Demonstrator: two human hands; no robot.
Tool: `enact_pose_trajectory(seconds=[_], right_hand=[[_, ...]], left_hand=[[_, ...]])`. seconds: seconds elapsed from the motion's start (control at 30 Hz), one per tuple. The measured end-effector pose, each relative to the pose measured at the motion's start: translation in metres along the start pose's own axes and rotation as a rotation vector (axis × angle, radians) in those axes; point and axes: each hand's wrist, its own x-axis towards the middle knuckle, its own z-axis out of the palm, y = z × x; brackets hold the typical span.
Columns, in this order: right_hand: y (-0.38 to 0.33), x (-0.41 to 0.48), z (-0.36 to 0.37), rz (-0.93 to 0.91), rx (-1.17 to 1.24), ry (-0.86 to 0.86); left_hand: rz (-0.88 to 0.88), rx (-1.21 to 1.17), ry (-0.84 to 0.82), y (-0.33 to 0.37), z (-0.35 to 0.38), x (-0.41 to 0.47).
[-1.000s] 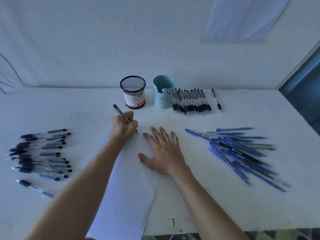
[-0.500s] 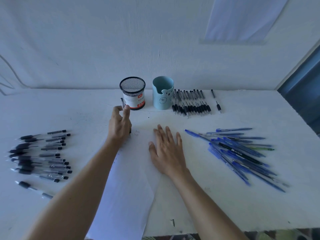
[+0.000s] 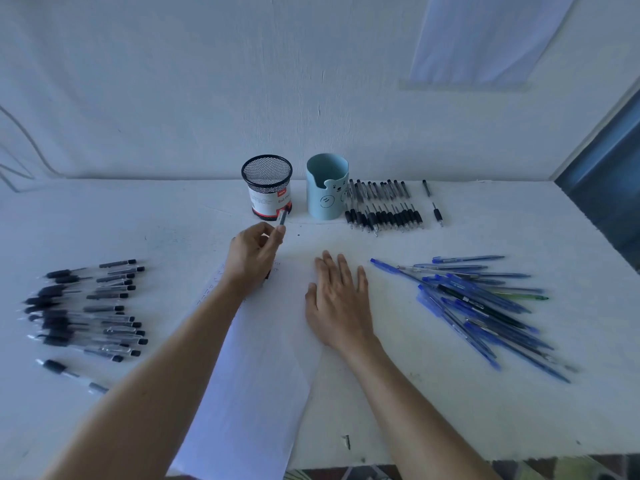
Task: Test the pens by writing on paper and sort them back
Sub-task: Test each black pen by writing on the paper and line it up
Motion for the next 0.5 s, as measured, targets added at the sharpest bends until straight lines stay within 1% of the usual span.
enact_pose_trajectory(seconds=[0.13,0.23,0.3,0.4,0.43,0.5], right_hand=[[-0.001,0.000,0.003,0.003,-0.024,-0.002],[-0.001,0.000,0.008,0.005,-0.059,0.074],[0.000,0.000,0.011,-0.005,-0.072,0.074],[0.001,0.001,0.009,-0.010,-0.060,0.033],[0.001,0.001,0.008,-0.007,-0.049,0.022],[0.003,0.002,0.008,-0.003,-0.016,0.010]], left_hand=[[0.069,0.308,-0.055,0.006,0.005,-0.004],[0.010,0.527,-0.116,0.013,0.010,-0.009],[0.001,0.623,-0.126,0.015,0.012,-0.011],[-0.035,0.624,-0.121,0.014,0.012,-0.012],[-0.041,0.599,-0.082,0.012,0.010,-0.012],[0.032,0.565,0.053,0.003,0.005,-0.011]])
